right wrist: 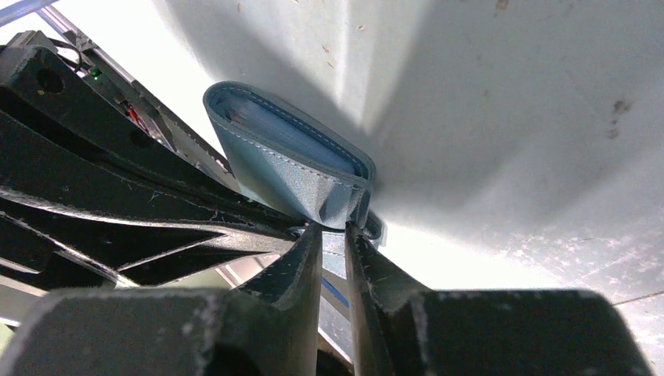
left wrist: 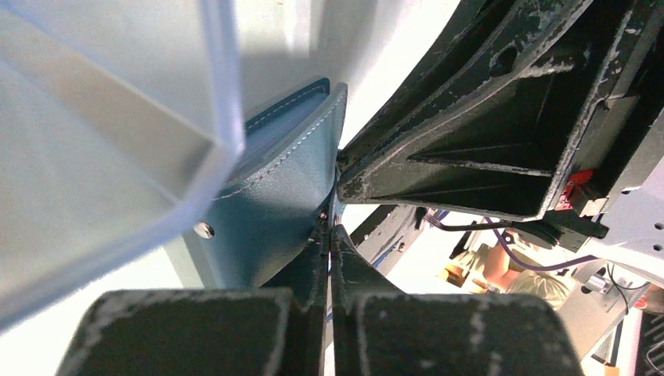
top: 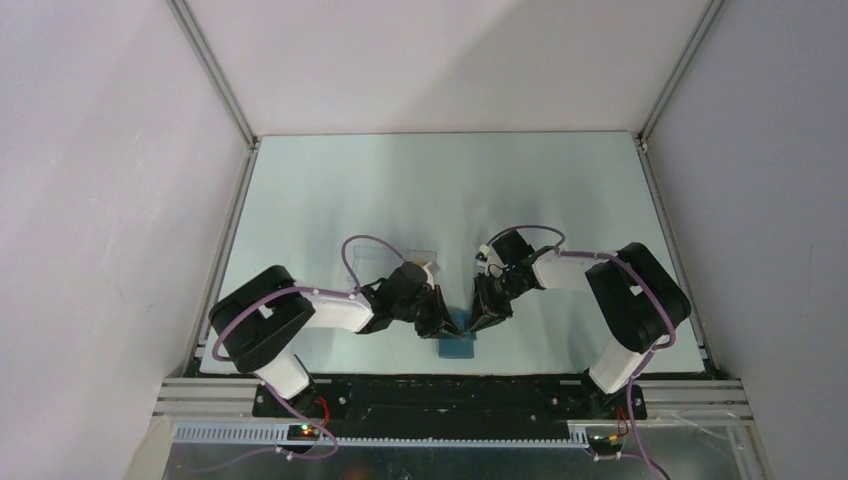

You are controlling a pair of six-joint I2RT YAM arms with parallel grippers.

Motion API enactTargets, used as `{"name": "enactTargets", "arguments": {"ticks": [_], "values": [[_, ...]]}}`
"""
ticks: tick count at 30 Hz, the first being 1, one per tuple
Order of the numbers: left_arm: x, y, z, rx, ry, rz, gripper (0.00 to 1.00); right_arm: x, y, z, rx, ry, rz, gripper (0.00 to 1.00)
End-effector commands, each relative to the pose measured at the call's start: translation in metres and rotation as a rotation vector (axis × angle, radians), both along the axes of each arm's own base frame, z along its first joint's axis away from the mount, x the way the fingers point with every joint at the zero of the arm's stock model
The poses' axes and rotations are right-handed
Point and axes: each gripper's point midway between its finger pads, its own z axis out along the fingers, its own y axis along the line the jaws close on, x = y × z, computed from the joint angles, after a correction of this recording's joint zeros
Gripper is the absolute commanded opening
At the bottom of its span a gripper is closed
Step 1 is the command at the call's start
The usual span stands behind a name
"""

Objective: Put the credit cards into the card holder
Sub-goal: Close the card holder at the center of the board.

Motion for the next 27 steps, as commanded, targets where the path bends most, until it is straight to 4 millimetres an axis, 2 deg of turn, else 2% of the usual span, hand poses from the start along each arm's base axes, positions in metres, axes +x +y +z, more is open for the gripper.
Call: {"name": "enactTargets", "arguments": {"ticks": [1,9,12,17,27], "values": [[0.011,-0.005,0.017,-0.023,-0.064,0.01,0.0,0.009,0.003,-0.003,-0.012,-0.058,0.004,0.24],[0.019,0.005,0.016,0.095,-0.125,-0.012,0.0,0.021,0.004,0.031,0.063,-0.125,-0.033,0.5],[0.022,0.005,0.016,0.128,-0.15,-0.039,0.0,0.023,-0.001,0.037,0.065,-0.135,-0.046,0.58],[0.023,0.015,0.01,0.221,-0.159,-0.078,0.0,0.021,-0.006,0.034,0.048,-0.131,-0.039,0.61],[0.018,0.022,-0.003,0.276,-0.128,-0.1,0.0,0.012,-0.003,0.012,0.027,-0.071,0.0,0.57]]}}
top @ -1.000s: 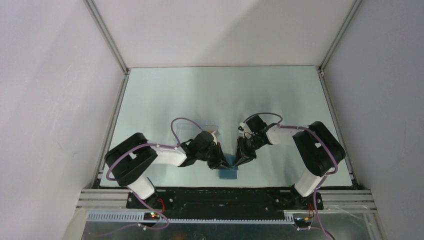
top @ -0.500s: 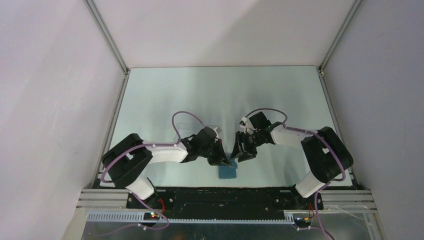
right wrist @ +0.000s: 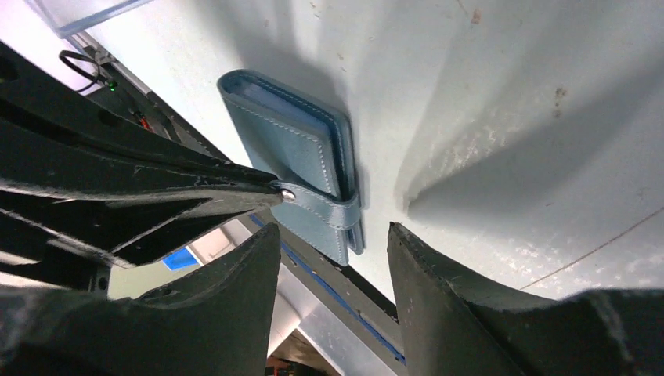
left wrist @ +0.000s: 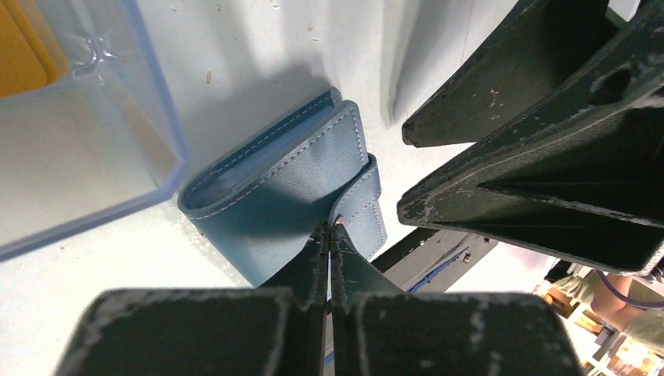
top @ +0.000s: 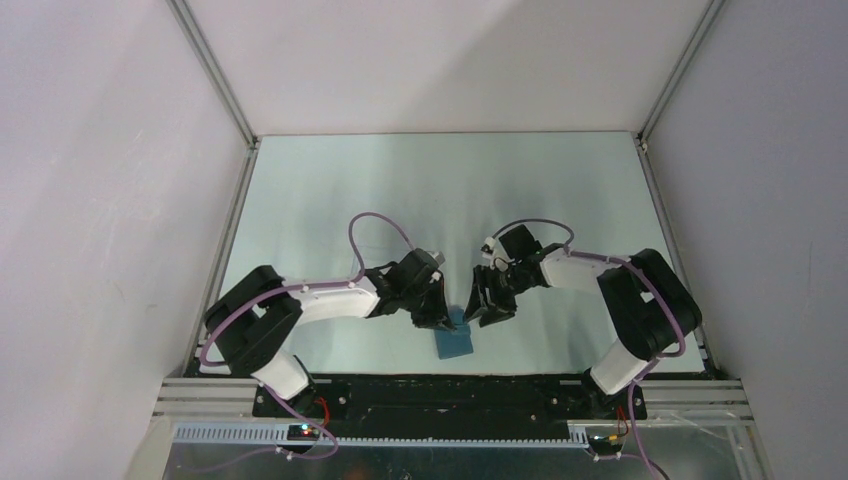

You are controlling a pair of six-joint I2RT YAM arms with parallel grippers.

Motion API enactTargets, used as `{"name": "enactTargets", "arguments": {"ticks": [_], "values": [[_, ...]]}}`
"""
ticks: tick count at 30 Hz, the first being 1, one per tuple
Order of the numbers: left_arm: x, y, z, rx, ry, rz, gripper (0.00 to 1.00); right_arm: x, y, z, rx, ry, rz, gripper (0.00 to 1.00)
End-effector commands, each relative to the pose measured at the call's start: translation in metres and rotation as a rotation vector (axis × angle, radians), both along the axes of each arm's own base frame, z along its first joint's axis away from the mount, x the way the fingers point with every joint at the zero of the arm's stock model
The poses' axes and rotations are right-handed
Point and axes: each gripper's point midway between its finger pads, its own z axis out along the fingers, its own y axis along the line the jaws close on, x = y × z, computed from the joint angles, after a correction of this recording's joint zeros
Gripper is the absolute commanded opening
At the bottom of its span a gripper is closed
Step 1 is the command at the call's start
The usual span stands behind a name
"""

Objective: Put the credit cards into the card holder
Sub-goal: Close the card holder at the center of the board.

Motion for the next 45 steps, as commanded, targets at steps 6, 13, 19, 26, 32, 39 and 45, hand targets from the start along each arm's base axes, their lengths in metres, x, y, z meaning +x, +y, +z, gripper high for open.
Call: {"name": "enactTargets", "arguments": {"ticks": [6,13,19,26,32,39,45], "values": [[-0.001,0.001,-0.009,0.05,-0.007,-0.02,0.0,-0.002,0.009,-0.014,0.009,0.022,0.033,0.54],[0.005,-0.006,-0.004,0.021,-0.014,0.003,0.0,-0.007,0.011,-0.025,0.022,0.061,0.032,0.49],[0.005,-0.01,-0.009,0.008,-0.001,0.011,0.0,-0.01,0.01,-0.031,0.018,0.077,0.031,0.43],[0.001,-0.005,-0.014,0.024,0.013,0.015,0.0,-0.012,0.007,-0.039,-0.008,0.081,0.037,0.4],[-0.002,0.0,-0.013,0.039,0.009,0.02,0.0,-0.017,0.005,-0.045,-0.05,0.07,0.056,0.39],[-0.004,0.002,-0.014,0.064,0.005,0.017,0.0,-0.02,0.005,-0.051,-0.073,0.069,0.065,0.38],[-0.001,0.006,-0.011,0.086,-0.014,0.02,0.0,-0.022,0.005,-0.055,-0.088,0.07,0.068,0.38]]}}
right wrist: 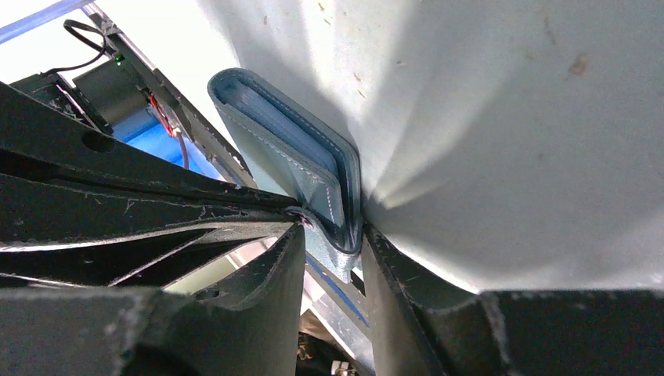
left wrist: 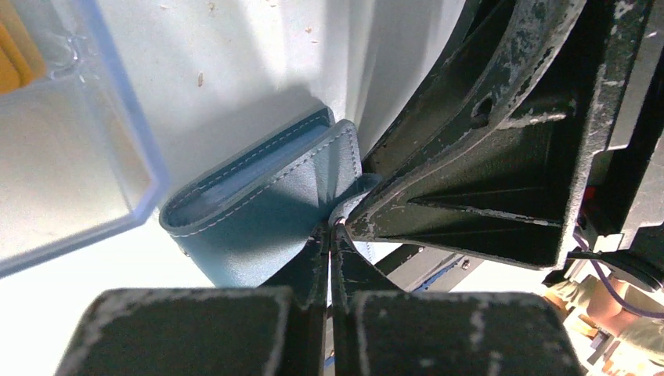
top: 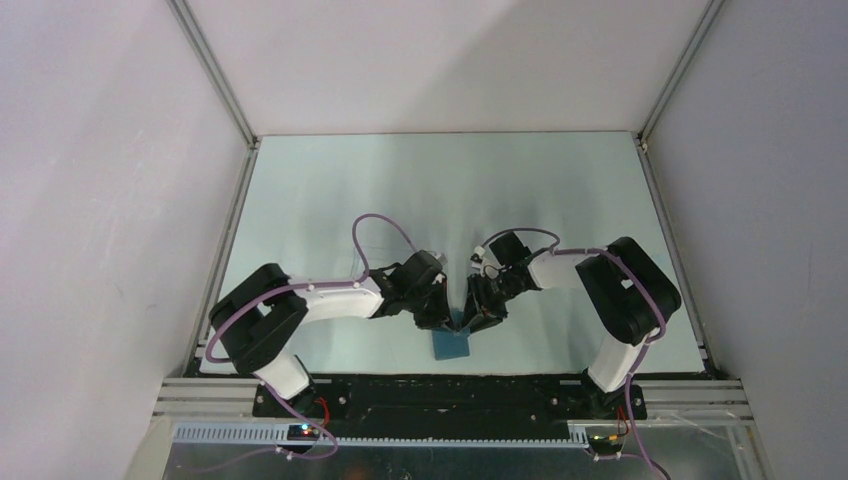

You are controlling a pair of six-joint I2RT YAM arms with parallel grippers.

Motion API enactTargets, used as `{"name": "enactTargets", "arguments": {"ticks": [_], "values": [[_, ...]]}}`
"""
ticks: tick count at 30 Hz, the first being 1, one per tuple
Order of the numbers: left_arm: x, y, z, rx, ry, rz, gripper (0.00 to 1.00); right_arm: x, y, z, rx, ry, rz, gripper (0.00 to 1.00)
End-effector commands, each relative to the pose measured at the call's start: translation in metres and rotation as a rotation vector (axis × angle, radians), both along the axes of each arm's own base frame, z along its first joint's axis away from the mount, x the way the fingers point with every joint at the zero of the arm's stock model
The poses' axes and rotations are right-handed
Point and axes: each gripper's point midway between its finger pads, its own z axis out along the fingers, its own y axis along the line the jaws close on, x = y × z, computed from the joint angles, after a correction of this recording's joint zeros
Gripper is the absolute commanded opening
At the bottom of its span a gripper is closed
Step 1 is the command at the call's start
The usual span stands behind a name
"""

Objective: Put the credit cards into the card holder
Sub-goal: Close the card holder at the center of the board.

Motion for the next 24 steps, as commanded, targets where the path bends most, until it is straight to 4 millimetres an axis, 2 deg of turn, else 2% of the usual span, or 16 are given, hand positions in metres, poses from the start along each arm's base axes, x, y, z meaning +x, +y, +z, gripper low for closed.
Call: {"name": "enactTargets", "arguments": {"ticks": [1,17,24], "values": [[0.001,0.012,-0.005,0.079,-0.024,0.014,0.0,-0.007,-0.012,-0.035,-0.135,-0.031,0.018,0.37],[0.004,0.02,0.005,0.136,-0.06,0.003,0.0,-0.009,-0.009,-0.039,-0.145,-0.025,0.018,0.33],[0.002,0.024,0.0,0.176,-0.053,-0.01,0.0,-0.011,-0.006,-0.039,-0.14,-0.024,0.022,0.33]]}}
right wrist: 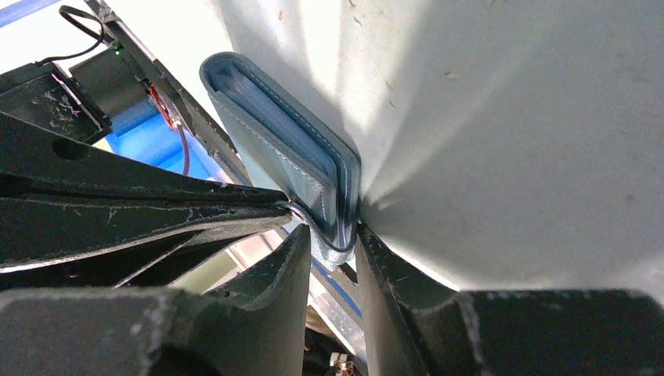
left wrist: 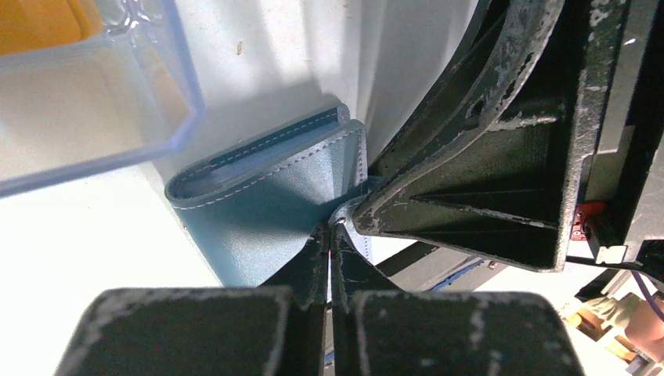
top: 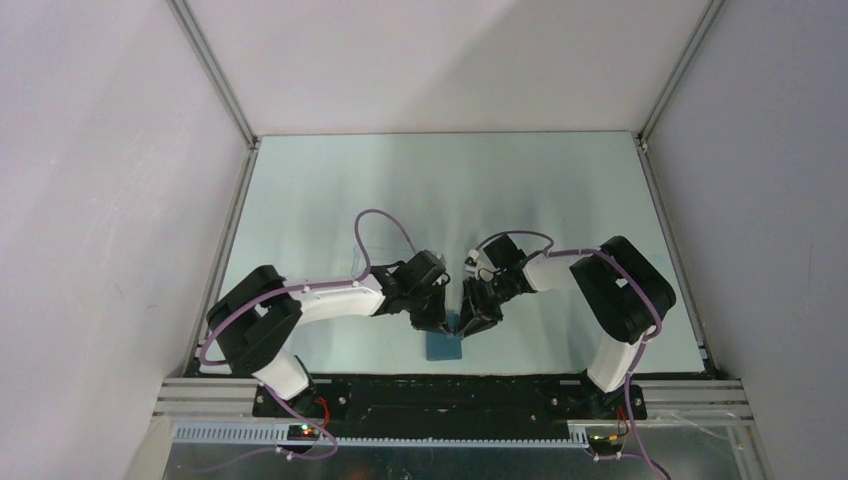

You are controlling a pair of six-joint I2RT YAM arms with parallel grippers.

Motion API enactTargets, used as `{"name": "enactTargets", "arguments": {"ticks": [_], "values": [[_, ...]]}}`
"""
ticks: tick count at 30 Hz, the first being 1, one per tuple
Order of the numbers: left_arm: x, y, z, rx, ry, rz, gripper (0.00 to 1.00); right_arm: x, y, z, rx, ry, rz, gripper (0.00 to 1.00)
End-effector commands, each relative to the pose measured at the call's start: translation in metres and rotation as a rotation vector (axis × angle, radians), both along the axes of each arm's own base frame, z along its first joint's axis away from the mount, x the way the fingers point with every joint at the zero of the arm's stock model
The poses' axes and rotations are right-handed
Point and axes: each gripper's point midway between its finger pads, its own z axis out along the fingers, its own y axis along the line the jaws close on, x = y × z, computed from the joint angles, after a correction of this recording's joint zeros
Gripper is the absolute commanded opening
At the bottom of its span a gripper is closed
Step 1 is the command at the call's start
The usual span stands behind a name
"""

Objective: Put the credit cards into the card holder
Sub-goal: Close the card holder at the center of the board.

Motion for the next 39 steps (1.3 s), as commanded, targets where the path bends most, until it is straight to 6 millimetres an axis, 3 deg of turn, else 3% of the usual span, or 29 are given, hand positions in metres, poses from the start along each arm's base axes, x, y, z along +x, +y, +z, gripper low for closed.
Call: {"name": "enactTargets", "arguments": {"ticks": [1,12,28,39], "values": [[0.005,0.011,-0.003,0.077,-0.046,-0.011,0.0,-0.003,-0.016,-0.038,-0.155,-0.039,-0.003,0.33],[0.009,0.016,0.011,0.135,-0.086,-0.025,0.0,-0.004,-0.011,-0.034,-0.139,-0.048,0.003,0.4],[-0.001,0.019,-0.007,0.207,-0.06,-0.055,0.0,-0.006,-0.009,-0.047,-0.173,-0.046,0.001,0.4],[-0.004,0.025,-0.005,0.253,-0.077,-0.067,0.0,-0.004,-0.014,-0.062,-0.281,-0.066,-0.003,0.39]]}}
